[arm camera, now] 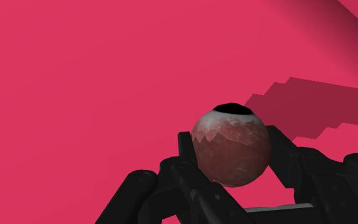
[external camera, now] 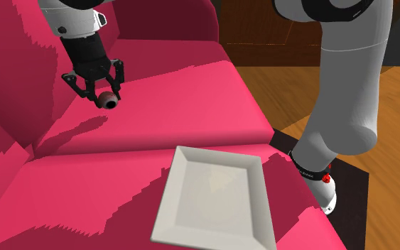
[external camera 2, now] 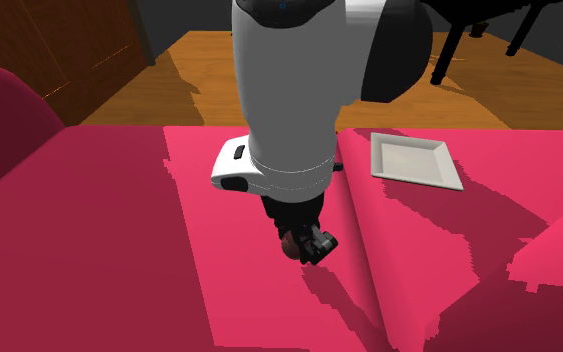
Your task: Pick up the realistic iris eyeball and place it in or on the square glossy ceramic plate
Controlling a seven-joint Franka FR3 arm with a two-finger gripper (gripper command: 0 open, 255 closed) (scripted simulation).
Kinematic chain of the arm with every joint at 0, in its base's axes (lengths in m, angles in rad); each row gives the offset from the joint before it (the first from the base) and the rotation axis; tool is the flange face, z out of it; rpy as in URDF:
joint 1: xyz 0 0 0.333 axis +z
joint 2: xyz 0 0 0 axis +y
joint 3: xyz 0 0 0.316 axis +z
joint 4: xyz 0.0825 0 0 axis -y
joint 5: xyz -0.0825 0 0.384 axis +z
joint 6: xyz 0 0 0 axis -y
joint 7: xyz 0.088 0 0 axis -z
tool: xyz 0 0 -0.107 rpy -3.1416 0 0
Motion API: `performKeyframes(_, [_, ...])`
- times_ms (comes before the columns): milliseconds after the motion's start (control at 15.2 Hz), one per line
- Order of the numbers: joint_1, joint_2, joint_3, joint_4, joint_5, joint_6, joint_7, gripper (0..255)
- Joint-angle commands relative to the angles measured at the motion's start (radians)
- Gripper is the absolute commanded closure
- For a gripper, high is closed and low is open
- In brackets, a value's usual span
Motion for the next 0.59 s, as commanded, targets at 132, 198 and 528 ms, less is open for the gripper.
performKeyframes(132, [0.001,0.000,0.000,0.014,0.000,-0.013,0.000,255])
performKeyframes(198, [0.003,0.001,0.001,0.028,0.000,-0.027,0.000,255])
performKeyframes(528, [0.012,0.009,0.002,0.108,-0.003,-0.099,0.001,255])
